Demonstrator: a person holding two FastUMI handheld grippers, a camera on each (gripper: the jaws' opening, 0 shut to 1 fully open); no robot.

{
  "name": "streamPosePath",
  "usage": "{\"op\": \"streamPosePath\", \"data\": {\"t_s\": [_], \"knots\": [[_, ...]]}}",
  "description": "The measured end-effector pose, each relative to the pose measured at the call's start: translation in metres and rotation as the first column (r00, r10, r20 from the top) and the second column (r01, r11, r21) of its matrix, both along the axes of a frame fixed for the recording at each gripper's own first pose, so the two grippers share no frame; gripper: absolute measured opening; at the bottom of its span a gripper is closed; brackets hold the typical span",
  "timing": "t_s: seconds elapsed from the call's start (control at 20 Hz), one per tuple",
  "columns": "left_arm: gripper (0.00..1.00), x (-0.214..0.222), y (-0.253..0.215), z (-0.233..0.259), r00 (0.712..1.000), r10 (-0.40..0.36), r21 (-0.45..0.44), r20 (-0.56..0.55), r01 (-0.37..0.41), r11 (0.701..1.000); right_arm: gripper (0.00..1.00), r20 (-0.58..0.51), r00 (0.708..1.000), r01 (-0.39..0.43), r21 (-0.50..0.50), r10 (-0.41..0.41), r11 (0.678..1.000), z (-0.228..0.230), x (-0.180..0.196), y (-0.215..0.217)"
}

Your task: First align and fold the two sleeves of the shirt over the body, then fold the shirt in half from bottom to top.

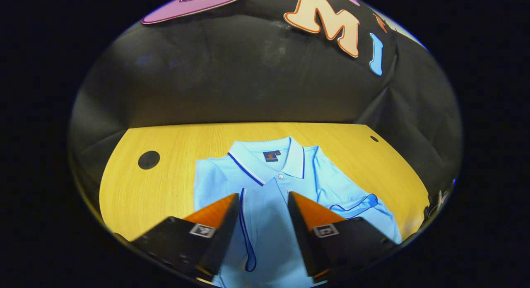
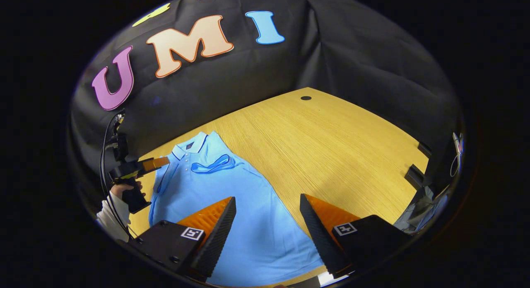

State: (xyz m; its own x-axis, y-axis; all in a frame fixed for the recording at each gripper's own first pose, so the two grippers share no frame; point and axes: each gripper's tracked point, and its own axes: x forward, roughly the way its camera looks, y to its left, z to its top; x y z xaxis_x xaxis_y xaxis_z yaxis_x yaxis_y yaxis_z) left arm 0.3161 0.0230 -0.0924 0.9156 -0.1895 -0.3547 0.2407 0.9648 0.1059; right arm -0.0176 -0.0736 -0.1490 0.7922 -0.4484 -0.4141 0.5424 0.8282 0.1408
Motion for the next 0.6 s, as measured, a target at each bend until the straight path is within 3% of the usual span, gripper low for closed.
{"op": "streamPosePath", "data": {"t_s": [0.1, 0.35, 0.55, 0.6], "knots": [[1.00, -0.008, 0.000, 0.001, 1.000, 0.012, -0.014, 0.004, -0.012, 1.000, 0.98, 0.001, 1.000, -0.006, 0.007, 0.006, 1.000, -0.003, -0.003, 0.001], [0.96, -0.050, 0.022, 0.013, 0.997, 0.077, -0.051, 0.018, -0.076, 0.996, 0.98, -0.004, 0.999, -0.040, -0.015, 0.040, 0.999, -0.008, -0.011, 0.001], [0.97, -0.110, 0.046, 0.022, 0.988, 0.152, -0.077, 0.040, -0.148, 0.986, 0.97, -0.030, 0.992, -0.128, -0.041, 0.127, 0.991, -0.020, -0.021, 0.012], [0.96, -0.128, 0.054, 0.017, 0.984, 0.172, -0.069, 0.038, -0.169, 0.983, 0.92, -0.039, 0.988, -0.153, -0.045, 0.151, 0.987, -0.024, -0.025, 0.014]]}}
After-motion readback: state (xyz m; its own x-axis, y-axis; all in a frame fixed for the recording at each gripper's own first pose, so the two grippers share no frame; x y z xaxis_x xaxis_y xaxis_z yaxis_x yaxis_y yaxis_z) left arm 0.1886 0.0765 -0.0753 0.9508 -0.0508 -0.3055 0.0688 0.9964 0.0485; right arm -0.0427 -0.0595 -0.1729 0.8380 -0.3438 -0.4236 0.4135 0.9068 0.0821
